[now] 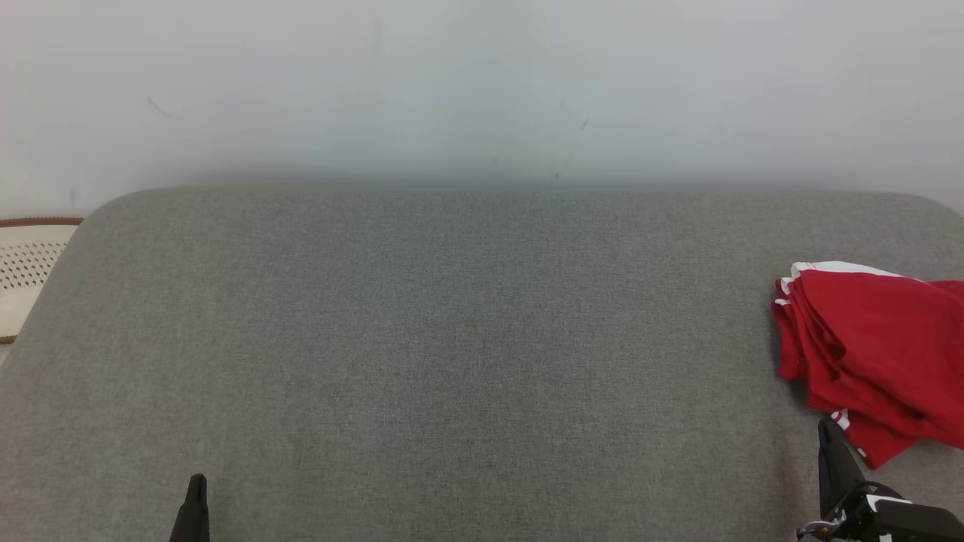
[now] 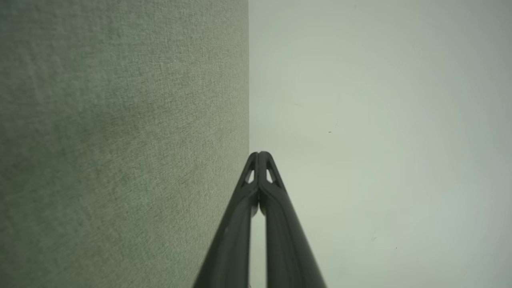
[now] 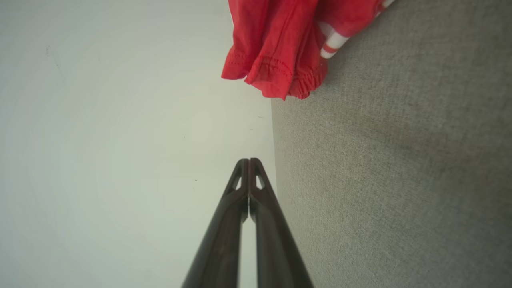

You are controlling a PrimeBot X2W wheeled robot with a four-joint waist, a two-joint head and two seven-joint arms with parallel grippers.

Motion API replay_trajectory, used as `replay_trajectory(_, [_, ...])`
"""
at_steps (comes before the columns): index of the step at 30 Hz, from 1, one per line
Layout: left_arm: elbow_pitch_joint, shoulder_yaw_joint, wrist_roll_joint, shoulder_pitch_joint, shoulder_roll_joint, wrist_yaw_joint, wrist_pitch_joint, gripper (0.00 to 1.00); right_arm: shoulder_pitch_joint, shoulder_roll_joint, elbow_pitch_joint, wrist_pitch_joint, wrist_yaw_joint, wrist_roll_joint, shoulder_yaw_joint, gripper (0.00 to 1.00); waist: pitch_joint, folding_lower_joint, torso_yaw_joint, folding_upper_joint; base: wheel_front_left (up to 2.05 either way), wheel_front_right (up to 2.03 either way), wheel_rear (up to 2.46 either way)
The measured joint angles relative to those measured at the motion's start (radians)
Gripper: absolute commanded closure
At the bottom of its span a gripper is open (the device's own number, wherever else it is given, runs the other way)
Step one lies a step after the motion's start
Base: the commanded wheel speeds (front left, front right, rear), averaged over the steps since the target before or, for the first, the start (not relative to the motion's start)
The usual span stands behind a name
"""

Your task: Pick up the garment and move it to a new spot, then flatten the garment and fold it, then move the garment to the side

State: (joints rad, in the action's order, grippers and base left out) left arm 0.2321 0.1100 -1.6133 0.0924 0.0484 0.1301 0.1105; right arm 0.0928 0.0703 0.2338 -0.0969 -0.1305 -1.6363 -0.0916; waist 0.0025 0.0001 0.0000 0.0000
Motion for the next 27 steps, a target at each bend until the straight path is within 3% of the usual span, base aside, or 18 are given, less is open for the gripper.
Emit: replay_trajectory(27, [0.0,0.0,0.0,0.0,0.0,0.0,0.0,1.0,0.0,-0.004,0.0,-0.006,0.0,0.006,-0.007,1.0,0.0,0.0,0.0,0.0,0.0,0.0,0.0])
